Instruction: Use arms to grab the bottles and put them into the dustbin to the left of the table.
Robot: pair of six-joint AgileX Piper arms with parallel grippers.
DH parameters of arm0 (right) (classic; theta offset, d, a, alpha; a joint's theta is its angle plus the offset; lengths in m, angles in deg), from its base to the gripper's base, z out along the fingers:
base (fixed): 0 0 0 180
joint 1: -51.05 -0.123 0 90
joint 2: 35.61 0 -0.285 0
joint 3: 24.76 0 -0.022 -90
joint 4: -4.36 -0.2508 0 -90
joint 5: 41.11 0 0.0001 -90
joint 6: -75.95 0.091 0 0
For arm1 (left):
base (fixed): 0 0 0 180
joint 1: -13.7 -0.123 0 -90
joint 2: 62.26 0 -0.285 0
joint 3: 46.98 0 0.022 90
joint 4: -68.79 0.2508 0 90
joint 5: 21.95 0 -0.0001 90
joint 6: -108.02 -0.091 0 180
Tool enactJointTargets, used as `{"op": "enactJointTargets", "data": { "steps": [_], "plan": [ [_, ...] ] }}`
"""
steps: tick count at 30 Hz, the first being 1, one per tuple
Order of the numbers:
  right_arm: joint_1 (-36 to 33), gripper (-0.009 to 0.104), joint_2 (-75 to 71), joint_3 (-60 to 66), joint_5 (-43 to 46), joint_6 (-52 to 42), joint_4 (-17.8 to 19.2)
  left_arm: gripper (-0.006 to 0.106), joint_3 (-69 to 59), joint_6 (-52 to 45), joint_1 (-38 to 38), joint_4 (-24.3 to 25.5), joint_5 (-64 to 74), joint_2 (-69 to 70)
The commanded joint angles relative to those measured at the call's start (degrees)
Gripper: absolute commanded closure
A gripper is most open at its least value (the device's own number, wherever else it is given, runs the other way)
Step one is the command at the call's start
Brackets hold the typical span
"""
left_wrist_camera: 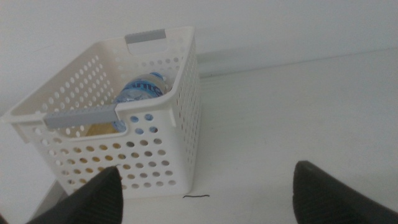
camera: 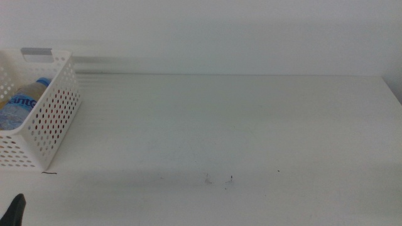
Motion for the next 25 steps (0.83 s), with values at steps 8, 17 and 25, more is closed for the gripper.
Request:
{"op": "enactJointTargets", "data": {
  "steps": [8, 17, 25],
  "plan": [
    [0.2, 0.014, -5.7, 4.6, 2.0, -0.3, 3.1, 0.007, -0.9, 0.5, -0.4, -0.4, -4.4, 0.6],
    [0.2, 0.014, -5.7, 4.6, 2.9, -0.3, 3.1, 0.007, -0.9, 0.5, -0.4, -0.4, -8.0, 0.6],
    [0.2, 0.014, -5.7, 4.6, 2.9, -0.3, 3.1, 0.007, -0.9, 0.5, -0.4, -0.4, -8.4, 0.6]
  ]
}}
